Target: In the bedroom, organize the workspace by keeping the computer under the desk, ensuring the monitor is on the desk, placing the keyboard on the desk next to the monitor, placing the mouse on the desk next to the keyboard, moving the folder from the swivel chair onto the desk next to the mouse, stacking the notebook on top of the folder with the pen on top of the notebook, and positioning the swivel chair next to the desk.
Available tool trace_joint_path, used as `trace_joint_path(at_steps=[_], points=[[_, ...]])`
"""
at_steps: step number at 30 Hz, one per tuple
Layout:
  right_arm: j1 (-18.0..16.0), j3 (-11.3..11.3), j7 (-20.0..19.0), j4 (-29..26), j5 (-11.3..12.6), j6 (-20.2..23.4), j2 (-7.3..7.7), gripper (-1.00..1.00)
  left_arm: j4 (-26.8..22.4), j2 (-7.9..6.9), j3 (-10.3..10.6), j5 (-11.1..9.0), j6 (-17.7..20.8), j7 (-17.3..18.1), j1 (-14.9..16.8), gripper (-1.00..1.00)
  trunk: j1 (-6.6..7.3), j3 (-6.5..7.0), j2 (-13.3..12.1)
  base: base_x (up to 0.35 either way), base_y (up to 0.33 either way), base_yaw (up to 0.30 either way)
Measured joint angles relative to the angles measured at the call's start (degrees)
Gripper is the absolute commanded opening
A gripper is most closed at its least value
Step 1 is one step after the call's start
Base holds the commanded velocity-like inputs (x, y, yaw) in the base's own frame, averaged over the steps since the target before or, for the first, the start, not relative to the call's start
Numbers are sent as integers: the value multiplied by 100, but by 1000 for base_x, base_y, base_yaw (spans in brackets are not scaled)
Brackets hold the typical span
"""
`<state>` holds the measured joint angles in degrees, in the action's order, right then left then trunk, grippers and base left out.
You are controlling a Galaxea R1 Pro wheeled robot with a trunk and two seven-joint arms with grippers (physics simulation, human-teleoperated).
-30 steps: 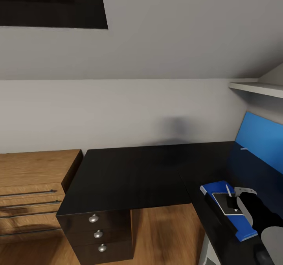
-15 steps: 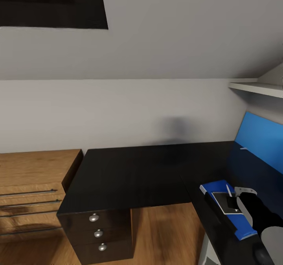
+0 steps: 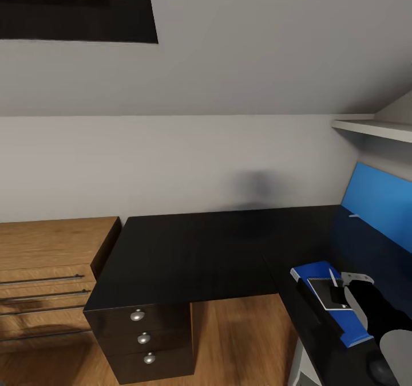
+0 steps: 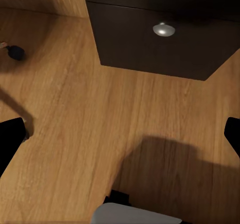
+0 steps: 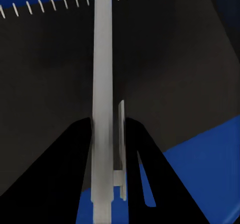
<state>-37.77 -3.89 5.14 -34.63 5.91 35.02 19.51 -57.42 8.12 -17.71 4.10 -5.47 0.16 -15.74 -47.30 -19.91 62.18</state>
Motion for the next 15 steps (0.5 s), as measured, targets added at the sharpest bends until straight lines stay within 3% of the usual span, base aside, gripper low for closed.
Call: trace_joint_path(at_steps=[6,7,15], points=[[0,0,1,0,-7,-6,-1,-100,0,0,0,-2,-2,0,0,100,0,0,0,0,0,0],[0,0,2,0,-7,-7,-1,100,0,0,0,-3,-2,0,0,100,0,0,0,0,0,0],[0,0,4,-2,-122,-10,-8,100,-1,0,-2,0,-2,0,0,100,0,0,0,0,0,0]])
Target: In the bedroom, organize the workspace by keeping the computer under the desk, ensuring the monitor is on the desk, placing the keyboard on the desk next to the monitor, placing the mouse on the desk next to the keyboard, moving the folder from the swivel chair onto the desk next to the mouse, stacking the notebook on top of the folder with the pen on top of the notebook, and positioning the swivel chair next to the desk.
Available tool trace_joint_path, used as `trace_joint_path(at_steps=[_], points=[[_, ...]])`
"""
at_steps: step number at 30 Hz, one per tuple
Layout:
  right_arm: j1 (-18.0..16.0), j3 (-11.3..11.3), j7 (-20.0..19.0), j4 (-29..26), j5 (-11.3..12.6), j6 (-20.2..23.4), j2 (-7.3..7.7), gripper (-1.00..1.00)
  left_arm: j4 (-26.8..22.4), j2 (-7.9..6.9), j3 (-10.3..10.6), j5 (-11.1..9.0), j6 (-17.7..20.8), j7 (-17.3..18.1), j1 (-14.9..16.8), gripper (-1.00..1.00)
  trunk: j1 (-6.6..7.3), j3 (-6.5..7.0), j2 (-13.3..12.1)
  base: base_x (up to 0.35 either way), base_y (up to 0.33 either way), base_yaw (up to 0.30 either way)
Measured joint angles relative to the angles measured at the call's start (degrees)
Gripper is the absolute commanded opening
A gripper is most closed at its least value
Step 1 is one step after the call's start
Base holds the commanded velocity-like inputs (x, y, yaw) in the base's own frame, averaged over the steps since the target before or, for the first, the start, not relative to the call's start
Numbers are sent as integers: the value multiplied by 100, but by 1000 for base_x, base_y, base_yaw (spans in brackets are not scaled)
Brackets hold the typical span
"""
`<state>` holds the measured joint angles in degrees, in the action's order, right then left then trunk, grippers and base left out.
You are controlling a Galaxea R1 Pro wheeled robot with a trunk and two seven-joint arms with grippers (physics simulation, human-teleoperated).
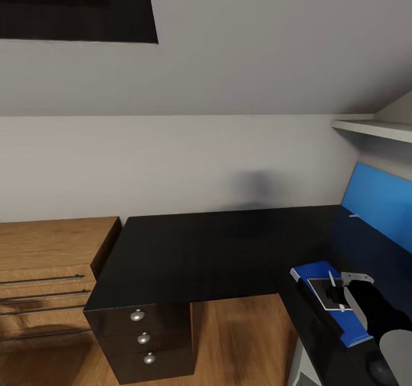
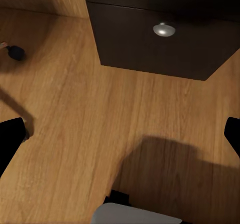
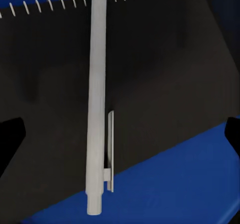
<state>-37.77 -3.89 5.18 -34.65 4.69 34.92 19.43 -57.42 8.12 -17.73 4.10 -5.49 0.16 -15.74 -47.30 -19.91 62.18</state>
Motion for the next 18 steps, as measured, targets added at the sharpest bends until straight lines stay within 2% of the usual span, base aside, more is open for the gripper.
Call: trace_joint_path(at_steps=[14,18], points=[[0,0,-39,-198,-25,-24,-8,100,7,0,-6,3,0,4,0,100,0,0,0,0,0,0],[0,-9,-67,-463,-20,-19,-10,100,8,0,-5,3,0,6,0,100,87,71,-159,0,0,0]])
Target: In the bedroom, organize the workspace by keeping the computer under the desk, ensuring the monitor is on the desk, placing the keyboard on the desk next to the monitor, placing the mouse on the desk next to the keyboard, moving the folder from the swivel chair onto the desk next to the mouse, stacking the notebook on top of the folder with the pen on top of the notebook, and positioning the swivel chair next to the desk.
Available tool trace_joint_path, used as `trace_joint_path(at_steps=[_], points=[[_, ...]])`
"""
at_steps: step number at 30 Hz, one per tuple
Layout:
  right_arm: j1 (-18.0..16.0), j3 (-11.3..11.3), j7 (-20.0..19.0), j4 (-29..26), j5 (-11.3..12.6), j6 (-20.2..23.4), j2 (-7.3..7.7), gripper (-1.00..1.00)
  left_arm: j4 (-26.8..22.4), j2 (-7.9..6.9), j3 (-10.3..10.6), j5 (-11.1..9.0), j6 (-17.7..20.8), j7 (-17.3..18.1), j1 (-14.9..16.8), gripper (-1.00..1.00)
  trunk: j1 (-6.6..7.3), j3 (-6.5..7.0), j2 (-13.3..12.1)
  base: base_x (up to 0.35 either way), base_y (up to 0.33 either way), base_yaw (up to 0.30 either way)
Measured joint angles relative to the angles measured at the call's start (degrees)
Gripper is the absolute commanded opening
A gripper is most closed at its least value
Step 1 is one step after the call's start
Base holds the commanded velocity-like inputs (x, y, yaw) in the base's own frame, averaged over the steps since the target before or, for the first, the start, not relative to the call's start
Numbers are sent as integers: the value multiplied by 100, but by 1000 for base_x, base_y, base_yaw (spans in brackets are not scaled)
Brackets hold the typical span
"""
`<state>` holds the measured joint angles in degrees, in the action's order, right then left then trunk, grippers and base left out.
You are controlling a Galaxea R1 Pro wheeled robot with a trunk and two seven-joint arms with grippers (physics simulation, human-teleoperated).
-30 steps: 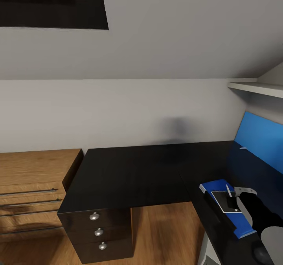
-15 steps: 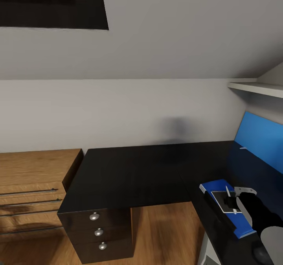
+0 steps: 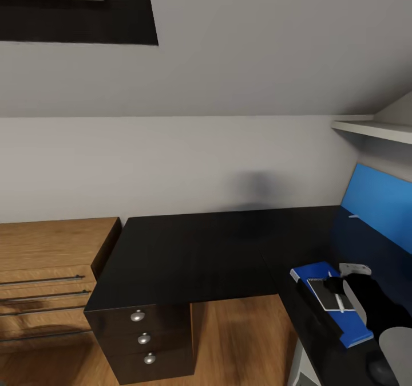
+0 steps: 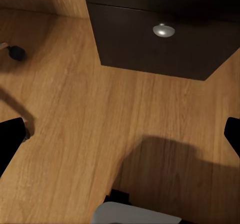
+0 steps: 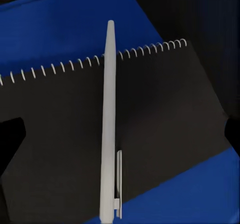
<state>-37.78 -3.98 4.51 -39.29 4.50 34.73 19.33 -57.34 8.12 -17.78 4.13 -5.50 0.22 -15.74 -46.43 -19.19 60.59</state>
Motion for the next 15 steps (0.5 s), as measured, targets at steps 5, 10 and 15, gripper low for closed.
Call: trace_joint_path(at_steps=[5,10,15], points=[[0,-2,-1,-55,2,9,-9,100,2,0,3,0,1,-5,0,100,110,90,-201,0,0,0],[3,-16,4,-238,39,16,-286,100,8,0,7,7,5,-6,1,100,220,180,-401,0,0,0],[9,-27,17,-486,19,25,-728,100,9,0,7,8,5,-6,0,100,330,270,-602,0,0,0]])
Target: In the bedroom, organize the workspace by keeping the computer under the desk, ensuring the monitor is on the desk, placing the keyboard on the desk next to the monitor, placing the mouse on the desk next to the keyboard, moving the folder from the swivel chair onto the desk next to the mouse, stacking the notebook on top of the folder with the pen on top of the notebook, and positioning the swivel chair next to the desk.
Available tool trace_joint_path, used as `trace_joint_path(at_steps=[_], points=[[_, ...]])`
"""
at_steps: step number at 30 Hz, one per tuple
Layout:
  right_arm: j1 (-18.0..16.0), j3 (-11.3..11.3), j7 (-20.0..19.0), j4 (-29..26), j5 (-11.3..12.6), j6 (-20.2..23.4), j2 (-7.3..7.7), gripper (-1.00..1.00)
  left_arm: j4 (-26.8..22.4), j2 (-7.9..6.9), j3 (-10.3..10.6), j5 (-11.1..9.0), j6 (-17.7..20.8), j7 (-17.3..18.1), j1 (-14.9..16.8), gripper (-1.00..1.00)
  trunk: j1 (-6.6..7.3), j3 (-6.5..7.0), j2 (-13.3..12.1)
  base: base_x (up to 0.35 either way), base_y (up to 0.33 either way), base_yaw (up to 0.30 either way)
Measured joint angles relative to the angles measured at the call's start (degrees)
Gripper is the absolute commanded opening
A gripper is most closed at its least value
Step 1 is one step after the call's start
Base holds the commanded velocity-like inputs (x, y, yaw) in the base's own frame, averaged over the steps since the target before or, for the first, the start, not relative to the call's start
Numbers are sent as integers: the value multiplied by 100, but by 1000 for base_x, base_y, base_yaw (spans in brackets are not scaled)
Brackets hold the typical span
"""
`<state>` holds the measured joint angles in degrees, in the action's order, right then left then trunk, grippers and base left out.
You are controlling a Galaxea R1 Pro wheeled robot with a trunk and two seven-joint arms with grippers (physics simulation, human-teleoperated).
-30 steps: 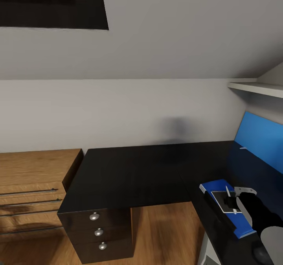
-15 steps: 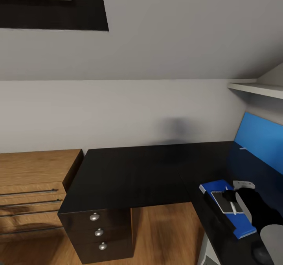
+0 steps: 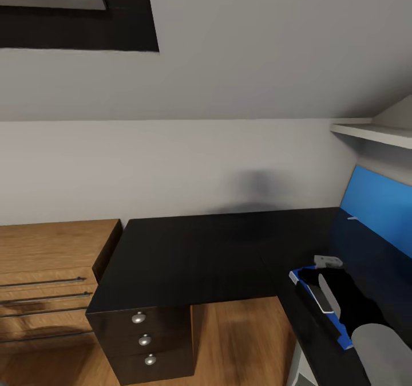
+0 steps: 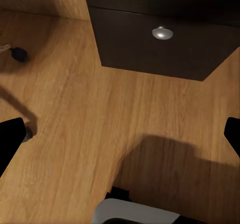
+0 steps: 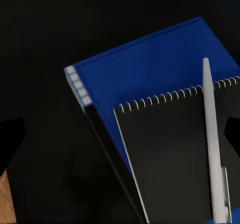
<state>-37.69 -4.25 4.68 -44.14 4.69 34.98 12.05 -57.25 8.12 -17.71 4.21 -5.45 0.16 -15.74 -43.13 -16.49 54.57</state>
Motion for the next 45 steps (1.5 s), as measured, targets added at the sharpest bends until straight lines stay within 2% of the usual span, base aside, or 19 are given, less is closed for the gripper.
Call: trace_joint_path(at_steps=[4,5,6,8,9,10,15,22,29,38,45], points=[[1,-1,4,-141,13,10,-277,100,0,-4,0,0,3,0,0,100,67,55,-122,0,0,0],[8,-7,23,-327,4,8,-606,100,0,-8,0,0,4,0,0,100,67,55,-122,0,0,0],[23,-8,35,-527,6,3,-820,100,1,-8,0,1,4,0,1,100,67,55,-122,0,0,0],[54,-11,52,-862,-17,3,-1001,100,0,-9,0,0,4,0,0,100,67,55,-122,-25,0,120],[144,11,784,-1084,-50,-17,-1423,100,9,-9,-3,0,6,0,0,100,66,58,-122,-85,0,247],[153,15,891,-1092,-8,-28,-1579,100,10,-9,-4,1,7,0,0,100,66,60,-122,-126,0,254],[207,50,1154,-1097,-16,-32,-1692,100,11,-10,-4,0,10,-2,0,100,64,65,-123,-250,0,269],[231,415,1244,-1099,-13,-43,-1720,100,10,-82,-14,-5,6,-19,0,100,63,62,-123,-322,35,276],[236,438,1256,-1096,-20,-49,-1722,100,9,-96,-18,-8,7,-24,0,100,63,55,-122,-334,118,207],[239,441,1257,-1090,-21,-53,-1721,100,7,-130,-19,-13,13,-24,0,100,64,107,-123,-314,164,21],[269,441,1249,-1096,-14,-57,-1723,100,9,-134,-19,-11,11,-24,0,100,67,111,-122,-83,81,1]])
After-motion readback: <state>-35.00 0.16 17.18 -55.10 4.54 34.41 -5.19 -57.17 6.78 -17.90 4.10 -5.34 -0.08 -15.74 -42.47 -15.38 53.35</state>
